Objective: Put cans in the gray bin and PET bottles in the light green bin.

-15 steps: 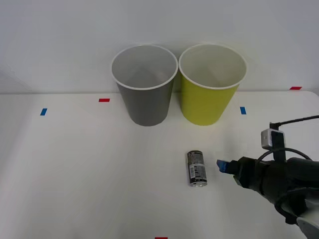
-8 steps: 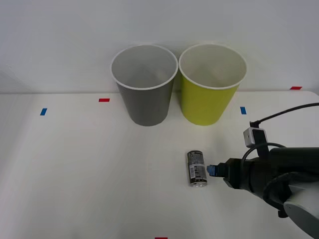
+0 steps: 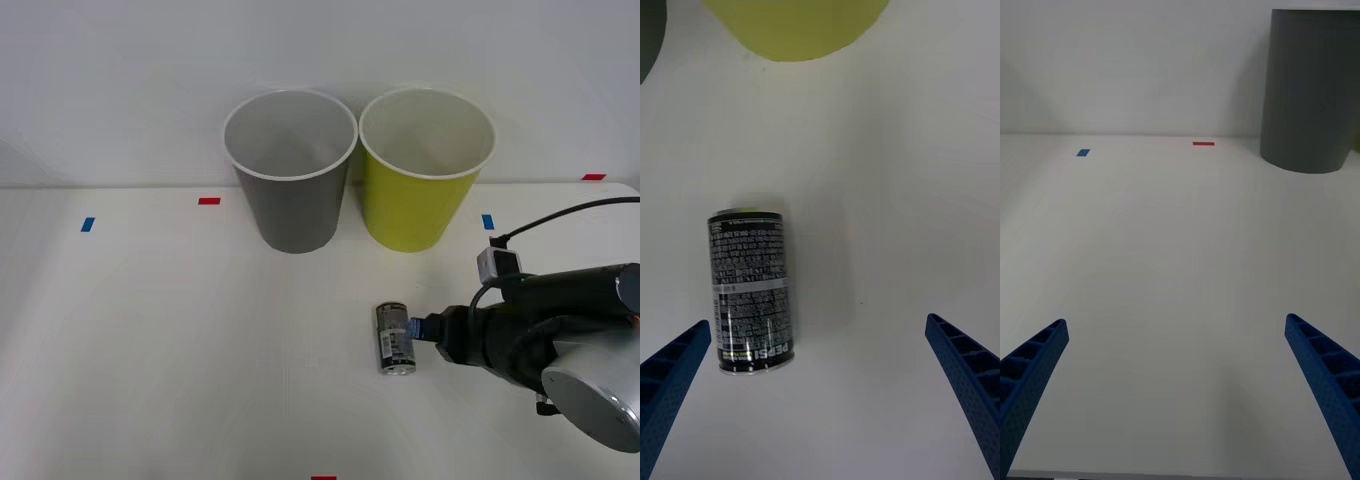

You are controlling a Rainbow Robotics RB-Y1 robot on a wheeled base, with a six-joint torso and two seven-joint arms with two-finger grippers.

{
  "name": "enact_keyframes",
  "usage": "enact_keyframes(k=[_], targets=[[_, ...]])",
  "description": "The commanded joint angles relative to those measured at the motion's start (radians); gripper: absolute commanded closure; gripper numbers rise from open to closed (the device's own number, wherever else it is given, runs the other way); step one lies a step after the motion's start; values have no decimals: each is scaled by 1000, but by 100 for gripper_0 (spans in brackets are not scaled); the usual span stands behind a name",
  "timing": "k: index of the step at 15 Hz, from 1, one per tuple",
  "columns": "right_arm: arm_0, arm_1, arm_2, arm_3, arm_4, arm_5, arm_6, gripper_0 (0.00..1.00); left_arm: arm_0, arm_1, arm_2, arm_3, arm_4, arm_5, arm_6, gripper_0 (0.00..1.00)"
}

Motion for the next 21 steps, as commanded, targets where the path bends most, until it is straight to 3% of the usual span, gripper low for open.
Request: enact_keyframes(k=[1, 6, 21], targets=[[-134, 45, 85, 132, 14, -2, -2, 0, 0, 0, 0, 0, 0, 0, 0, 0], [-239, 81, 104, 259, -27, -2, 7, 0, 0, 0, 0, 0, 0, 0, 0, 0], [-262, 151, 107, 396, -3, 0, -4, 0, 0, 0, 0, 0, 0, 0, 0, 0]])
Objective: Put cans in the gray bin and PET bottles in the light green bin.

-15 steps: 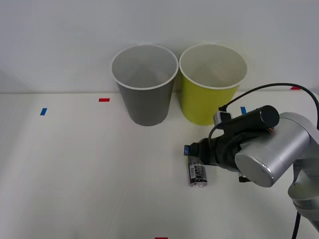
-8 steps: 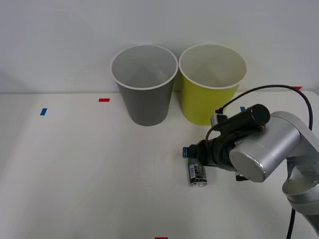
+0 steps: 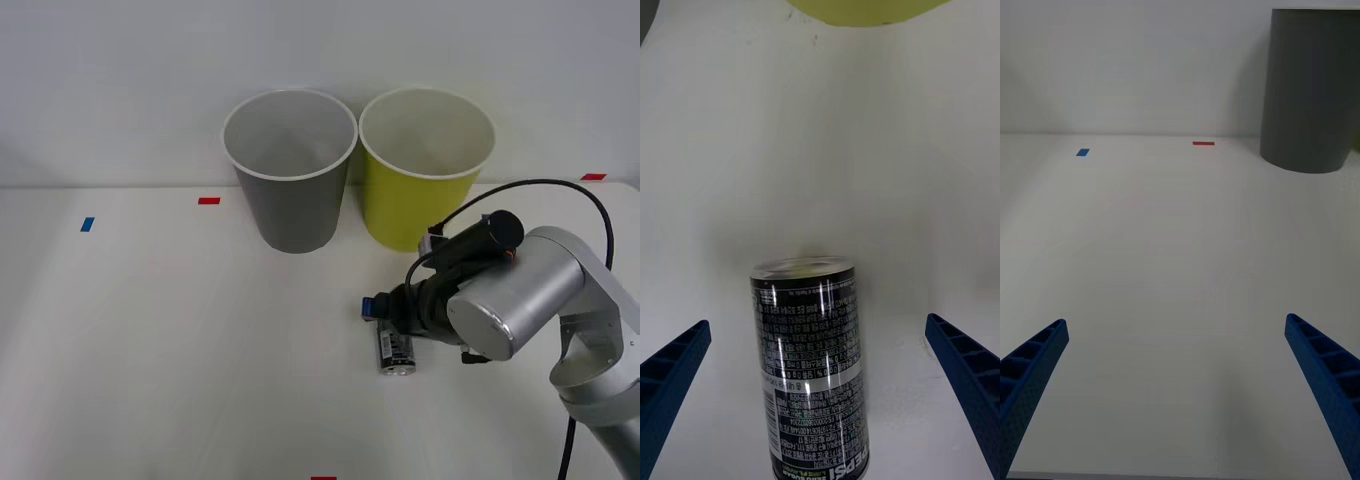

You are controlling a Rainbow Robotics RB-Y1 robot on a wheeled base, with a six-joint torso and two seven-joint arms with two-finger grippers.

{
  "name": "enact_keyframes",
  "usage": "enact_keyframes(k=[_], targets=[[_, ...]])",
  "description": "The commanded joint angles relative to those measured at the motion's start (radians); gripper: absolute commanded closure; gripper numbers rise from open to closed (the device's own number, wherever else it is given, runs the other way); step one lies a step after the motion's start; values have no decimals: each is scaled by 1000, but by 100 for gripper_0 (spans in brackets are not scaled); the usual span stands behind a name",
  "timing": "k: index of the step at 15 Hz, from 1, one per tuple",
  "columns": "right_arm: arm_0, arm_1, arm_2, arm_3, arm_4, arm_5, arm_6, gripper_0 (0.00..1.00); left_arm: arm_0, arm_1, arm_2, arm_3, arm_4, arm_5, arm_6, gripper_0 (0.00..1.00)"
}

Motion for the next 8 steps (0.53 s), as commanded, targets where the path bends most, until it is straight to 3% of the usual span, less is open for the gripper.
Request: enact_keyframes(k=[1, 8], targets=[[-17, 33, -1, 43, 10, 0, 2, 0, 0, 0, 0, 0, 0, 0, 0, 0], [-22, 59, 7, 88, 41, 0, -1, 0, 0, 0, 0, 0, 0, 0, 0, 0]])
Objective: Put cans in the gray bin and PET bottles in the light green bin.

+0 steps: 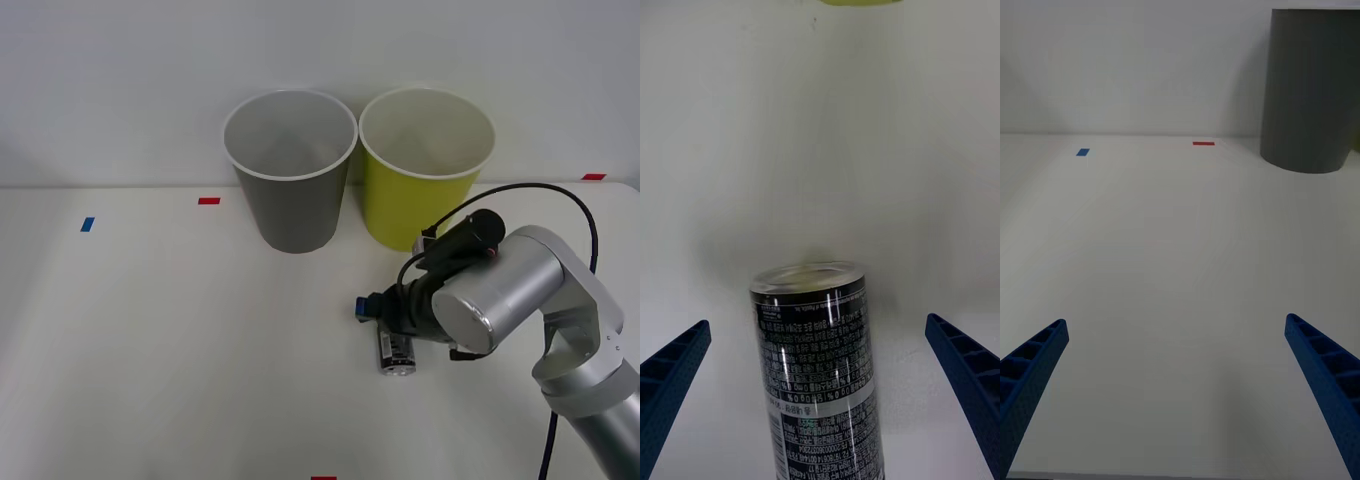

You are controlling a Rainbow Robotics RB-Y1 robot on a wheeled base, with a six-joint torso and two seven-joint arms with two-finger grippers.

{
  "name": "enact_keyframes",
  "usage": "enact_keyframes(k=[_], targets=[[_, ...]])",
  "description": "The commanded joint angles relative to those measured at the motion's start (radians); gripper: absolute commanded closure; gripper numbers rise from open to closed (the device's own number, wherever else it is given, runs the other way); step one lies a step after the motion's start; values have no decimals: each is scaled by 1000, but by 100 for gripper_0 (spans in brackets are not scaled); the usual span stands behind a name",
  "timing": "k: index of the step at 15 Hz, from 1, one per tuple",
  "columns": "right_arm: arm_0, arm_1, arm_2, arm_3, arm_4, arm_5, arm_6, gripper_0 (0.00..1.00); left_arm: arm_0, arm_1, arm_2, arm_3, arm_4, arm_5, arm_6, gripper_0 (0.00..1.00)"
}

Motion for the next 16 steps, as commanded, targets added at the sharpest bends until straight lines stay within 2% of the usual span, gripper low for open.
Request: enact_keyframes(k=[1, 8, 16], targets=[[-8, 31, 3, 34, 29, 0, 2, 0, 0, 0, 0, 0, 0, 0, 0, 0], [-14, 70, 9, 69, 83, 0, -5, 0, 0, 0, 0, 0, 0, 0, 0, 0], [-12, 70, 40, 69, 107, 0, -9, 0, 0, 0, 0, 0, 0, 0, 0, 0]])
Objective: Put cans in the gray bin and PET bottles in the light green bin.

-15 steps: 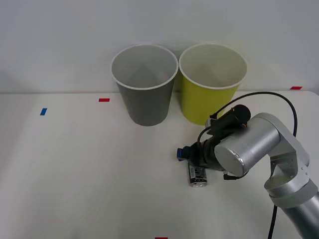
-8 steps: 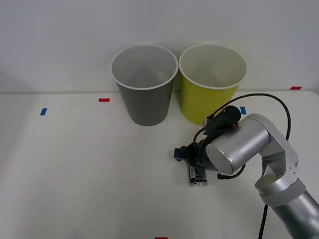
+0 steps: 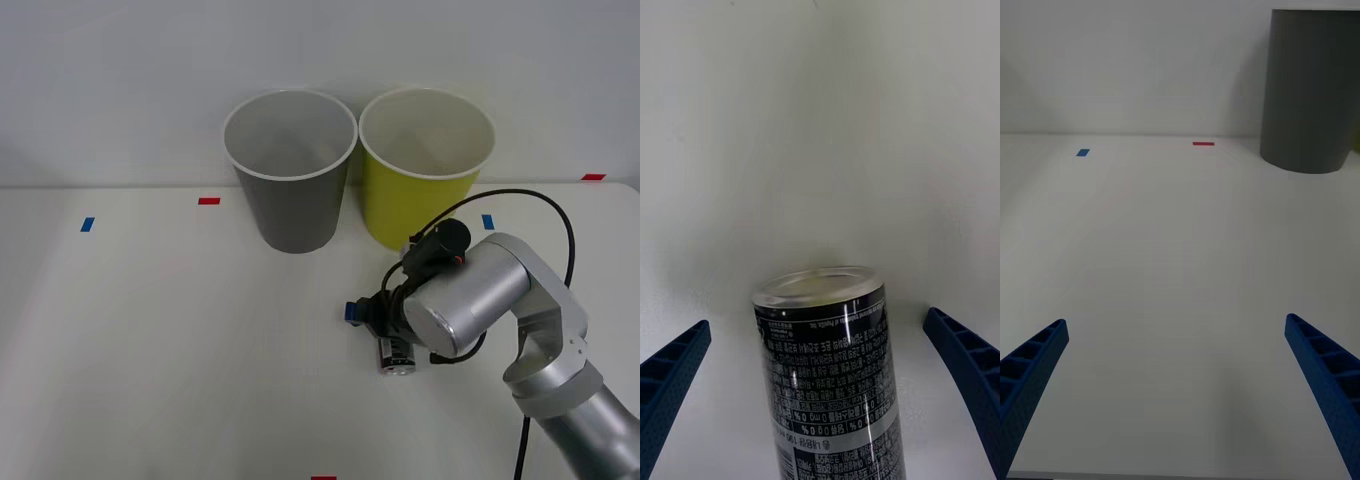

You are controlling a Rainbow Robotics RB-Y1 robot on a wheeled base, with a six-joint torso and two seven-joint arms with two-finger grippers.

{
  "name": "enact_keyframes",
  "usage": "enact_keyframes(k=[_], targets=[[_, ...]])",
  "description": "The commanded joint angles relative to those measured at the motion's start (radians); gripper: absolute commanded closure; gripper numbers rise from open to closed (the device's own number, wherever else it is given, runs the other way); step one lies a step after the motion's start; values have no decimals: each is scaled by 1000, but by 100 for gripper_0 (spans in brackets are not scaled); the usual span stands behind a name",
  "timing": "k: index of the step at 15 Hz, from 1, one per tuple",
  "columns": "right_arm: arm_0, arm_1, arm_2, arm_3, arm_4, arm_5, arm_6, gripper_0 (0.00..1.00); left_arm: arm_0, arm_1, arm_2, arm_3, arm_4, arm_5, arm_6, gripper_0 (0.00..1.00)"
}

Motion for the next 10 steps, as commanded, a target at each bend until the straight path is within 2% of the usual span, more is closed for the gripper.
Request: enact_keyframes(k=[1, 10], targets=[[1, 2, 7, 0, 9, 0, -2, 0, 0, 0, 0, 0, 0, 0, 0, 0], [1, 2, 12, 0, 17, 0, -8, 0, 0, 0, 0, 0, 0, 0, 0, 0]])
